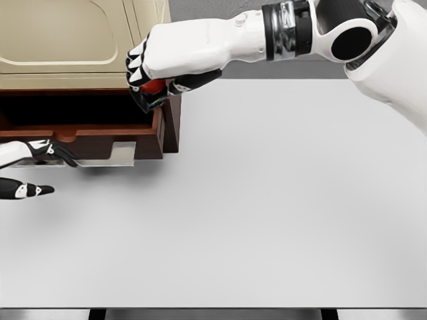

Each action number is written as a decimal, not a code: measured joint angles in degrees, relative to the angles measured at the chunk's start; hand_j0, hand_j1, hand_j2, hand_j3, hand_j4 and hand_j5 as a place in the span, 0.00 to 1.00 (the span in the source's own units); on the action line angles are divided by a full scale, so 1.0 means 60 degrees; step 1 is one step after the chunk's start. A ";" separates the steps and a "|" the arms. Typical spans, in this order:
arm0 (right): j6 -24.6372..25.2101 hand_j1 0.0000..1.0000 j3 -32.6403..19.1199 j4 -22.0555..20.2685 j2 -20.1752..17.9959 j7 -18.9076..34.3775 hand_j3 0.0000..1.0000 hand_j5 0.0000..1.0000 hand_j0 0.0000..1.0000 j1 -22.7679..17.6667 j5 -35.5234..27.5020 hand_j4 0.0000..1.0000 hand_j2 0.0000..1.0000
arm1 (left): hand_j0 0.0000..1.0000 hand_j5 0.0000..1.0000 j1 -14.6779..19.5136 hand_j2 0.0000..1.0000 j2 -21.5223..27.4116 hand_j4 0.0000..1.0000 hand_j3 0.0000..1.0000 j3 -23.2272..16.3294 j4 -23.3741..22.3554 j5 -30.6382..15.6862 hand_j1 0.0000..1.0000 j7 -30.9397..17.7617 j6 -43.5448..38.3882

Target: Open the cabinet drawer with left arm, and place a switch into the drawer with right arm

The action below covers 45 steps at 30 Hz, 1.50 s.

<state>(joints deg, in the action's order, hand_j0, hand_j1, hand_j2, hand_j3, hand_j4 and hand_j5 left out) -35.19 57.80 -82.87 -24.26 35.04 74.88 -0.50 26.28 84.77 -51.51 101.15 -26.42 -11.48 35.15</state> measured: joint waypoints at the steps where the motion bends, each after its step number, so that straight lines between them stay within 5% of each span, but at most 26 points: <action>1: 0.0000 0.40 0.0000 0.0079 0.0079 0.0000 0.40 0.40 0.40 0.0000 0.0005 0.40 0.40 | 0.67 0.67 0.0000 0.67 0.0015 0.67 0.67 0.0017 -0.0004 -0.0015 0.67 0.0006 -0.0004; 12: 0.0000 0.40 0.0090 0.0804 0.0757 0.0000 0.40 0.40 0.40 0.0044 0.0064 0.40 0.40 | 0.60 0.60 0.0000 0.60 0.0122 0.60 0.60 0.0252 -0.0013 -0.0052 0.60 0.0021 -0.0013; 45: 0.0000 0.46 0.0107 0.2220 0.1379 -0.0001 0.46 0.46 0.46 0.0161 0.0101 0.46 0.46 | 0.53 0.53 -0.0293 0.53 0.0716 0.53 0.53 0.0494 -0.0004 -0.0261 0.53 0.0053 -0.0042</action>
<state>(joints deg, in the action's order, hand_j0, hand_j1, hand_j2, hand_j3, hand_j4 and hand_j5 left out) -35.19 58.44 -69.55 -15.98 35.04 75.85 0.10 24.52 89.06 -48.55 101.13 -27.98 -11.17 34.89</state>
